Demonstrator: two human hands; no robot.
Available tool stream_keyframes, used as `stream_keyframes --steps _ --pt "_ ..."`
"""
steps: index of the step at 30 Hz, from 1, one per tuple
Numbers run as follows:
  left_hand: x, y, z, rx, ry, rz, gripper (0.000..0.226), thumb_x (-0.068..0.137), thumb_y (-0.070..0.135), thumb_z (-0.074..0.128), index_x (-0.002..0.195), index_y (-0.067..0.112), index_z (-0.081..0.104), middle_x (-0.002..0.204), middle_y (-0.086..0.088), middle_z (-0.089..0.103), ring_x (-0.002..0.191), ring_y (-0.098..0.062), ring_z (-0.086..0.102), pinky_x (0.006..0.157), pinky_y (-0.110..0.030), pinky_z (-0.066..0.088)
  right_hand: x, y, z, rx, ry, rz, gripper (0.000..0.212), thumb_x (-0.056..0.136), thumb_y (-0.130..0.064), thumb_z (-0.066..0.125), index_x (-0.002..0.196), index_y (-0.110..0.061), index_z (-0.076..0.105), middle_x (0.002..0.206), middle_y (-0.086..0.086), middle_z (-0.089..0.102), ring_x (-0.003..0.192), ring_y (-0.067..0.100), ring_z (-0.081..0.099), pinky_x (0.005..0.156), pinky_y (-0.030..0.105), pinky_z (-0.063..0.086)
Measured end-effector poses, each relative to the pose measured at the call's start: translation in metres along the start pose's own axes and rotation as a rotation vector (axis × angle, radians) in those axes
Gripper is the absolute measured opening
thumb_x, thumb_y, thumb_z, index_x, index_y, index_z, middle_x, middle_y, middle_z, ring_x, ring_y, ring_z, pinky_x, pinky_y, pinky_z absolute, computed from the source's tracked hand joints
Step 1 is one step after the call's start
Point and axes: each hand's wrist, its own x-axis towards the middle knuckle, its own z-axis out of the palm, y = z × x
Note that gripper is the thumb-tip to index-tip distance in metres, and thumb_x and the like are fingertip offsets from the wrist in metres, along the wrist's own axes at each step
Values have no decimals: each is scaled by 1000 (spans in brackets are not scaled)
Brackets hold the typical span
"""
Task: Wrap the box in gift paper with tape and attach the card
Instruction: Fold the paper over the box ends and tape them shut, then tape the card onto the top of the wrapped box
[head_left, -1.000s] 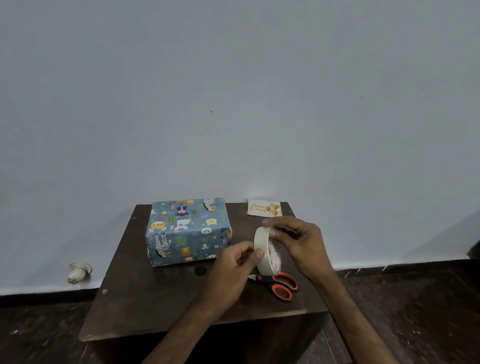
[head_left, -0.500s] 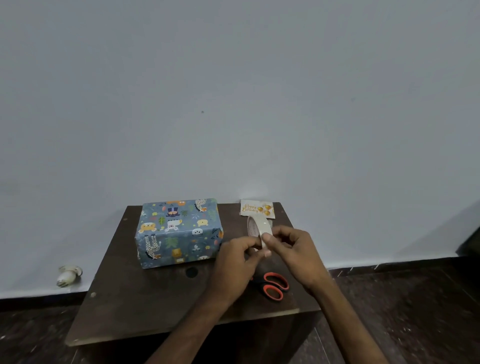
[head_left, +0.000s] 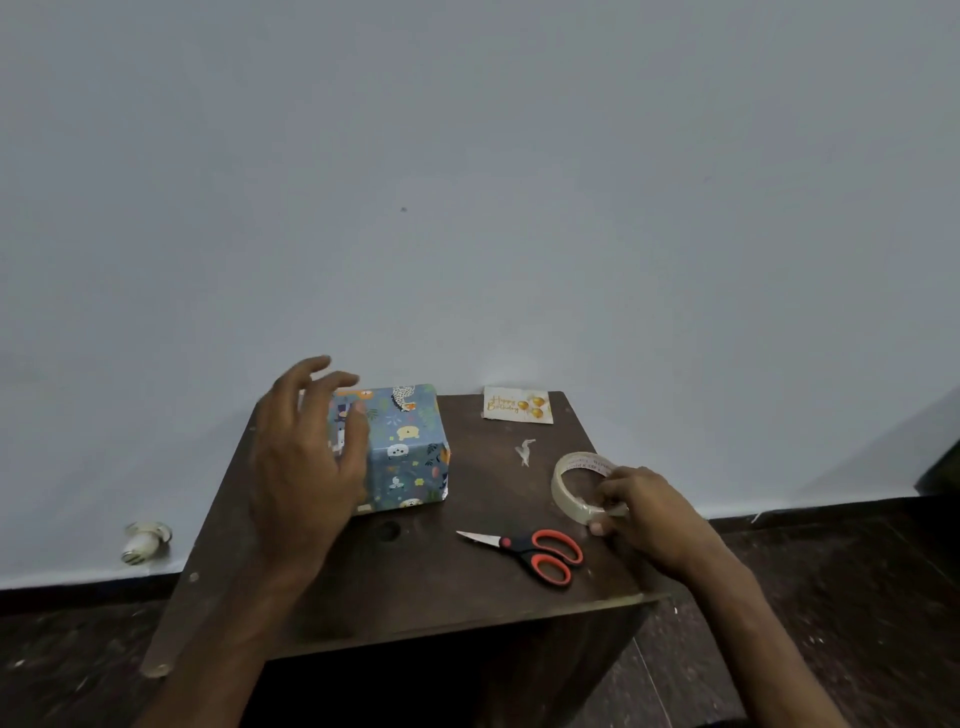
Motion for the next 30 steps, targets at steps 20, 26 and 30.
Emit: stream_keyframes --steps 20,26,30 --pt "-5 -58 3 -104 -341 -390 46 96 52 50 136 30 45 131 2 54 116 -20 56 96 -41 49 178 -37 32 181 154 310 77 82 -45 76 142 -13 42 139 12 45 132 31 36 103 46 39" --pt "-4 -51 3 -155 -341 -385 44 98 44 52 137 24 45 134 2 53 121 -19 55 100 -44 49 183 -50 26 323 299 428 54 84 -27 74 131 -14 51 128 11 55 126 32 47 103 46 37" --pt "-4 -43 -4 -137 -327 -350 46 98 43 53 137 20 47 134 3 53 123 -18 54 102 -43 48 166 -54 -5 587 577 240 20 97 -16 56 95 0 68 93 16 69 89 30 64 70 30 41"
